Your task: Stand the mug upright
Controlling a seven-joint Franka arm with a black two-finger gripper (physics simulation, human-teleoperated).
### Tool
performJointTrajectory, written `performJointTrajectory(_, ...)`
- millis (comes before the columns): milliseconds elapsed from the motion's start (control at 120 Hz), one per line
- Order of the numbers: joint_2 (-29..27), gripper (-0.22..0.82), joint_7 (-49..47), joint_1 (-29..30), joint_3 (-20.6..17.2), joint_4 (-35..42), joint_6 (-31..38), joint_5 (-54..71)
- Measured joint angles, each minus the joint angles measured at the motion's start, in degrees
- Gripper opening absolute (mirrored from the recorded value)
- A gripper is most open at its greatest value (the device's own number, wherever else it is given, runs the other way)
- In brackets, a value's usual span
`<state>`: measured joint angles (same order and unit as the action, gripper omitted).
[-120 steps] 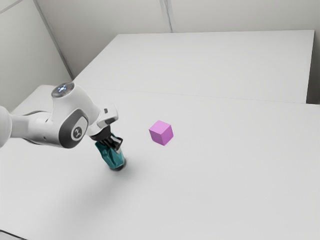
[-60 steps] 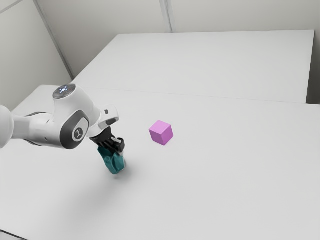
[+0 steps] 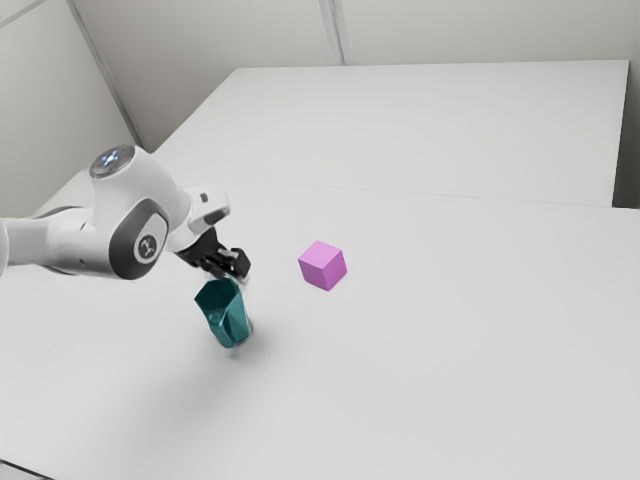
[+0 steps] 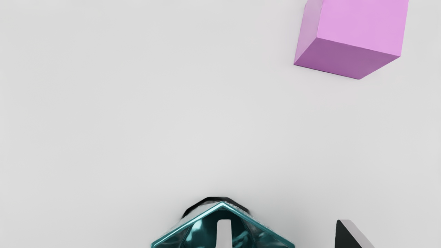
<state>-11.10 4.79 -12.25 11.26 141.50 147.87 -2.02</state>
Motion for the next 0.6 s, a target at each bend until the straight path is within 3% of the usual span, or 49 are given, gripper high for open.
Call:
performJointTrajectory(125, 5.77, 0.40, 0.03, 0.36, -0.54, -12.48, -7.06, -0.11)
performJointTrajectory(267, 11.53, 0.50, 0.41, 0.43, -1.96, -31.51, -21.79, -0.14)
performJointTrajectory(433, 9.87, 0.56, 2.45, -0.91, -2.48, -40.08, -35.80, 0.36)
performJointTrajectory(600, 10.25, 0.58, 4.46, 0.47, -3.73, -46.87, -45.36, 0.55)
